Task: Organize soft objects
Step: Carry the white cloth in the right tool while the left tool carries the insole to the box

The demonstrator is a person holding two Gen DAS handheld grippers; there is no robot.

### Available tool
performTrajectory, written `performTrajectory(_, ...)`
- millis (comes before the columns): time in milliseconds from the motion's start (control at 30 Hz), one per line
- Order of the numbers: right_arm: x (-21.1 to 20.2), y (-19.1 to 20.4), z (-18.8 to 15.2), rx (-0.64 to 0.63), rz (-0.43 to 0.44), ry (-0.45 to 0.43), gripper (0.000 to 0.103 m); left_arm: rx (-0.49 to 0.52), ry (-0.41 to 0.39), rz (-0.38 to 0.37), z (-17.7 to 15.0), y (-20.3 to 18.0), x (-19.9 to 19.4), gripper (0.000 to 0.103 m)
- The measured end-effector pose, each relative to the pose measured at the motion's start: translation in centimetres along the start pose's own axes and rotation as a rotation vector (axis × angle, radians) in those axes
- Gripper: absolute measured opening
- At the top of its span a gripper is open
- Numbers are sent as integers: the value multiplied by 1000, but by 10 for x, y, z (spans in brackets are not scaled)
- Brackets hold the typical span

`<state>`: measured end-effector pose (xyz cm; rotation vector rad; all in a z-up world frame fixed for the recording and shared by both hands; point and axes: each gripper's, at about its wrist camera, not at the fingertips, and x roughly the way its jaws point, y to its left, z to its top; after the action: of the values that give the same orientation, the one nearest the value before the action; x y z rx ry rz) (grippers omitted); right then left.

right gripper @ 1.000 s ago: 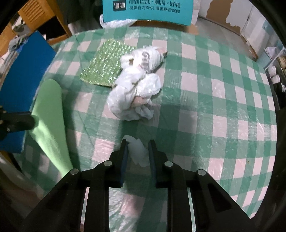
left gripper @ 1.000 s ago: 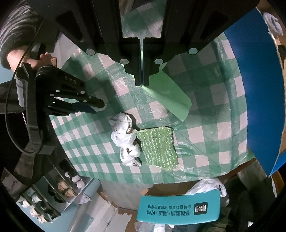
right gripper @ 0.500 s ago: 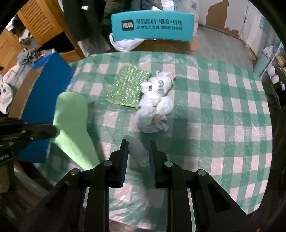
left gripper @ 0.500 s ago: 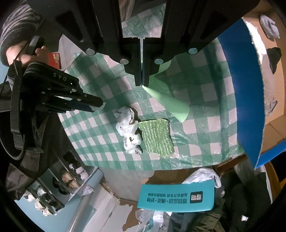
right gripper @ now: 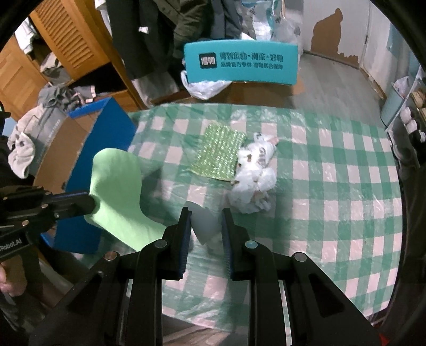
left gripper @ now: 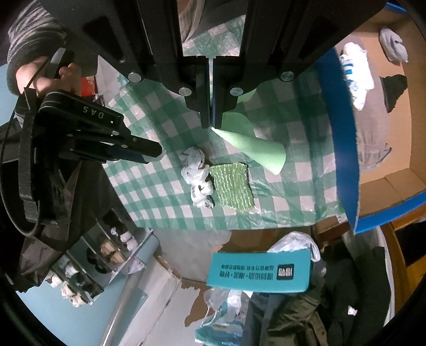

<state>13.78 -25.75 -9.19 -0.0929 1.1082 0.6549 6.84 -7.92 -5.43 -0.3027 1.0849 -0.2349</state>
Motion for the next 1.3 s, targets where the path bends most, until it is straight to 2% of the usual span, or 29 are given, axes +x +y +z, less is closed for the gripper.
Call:
performTrajectory(633,-33,58,27,-61,55,-83,20,-48,-153,2,0,29,-82,1)
performTrajectory(1300,-24,137,54,-167,110,-78,20,-151,-281,8,-15,86,-145,1)
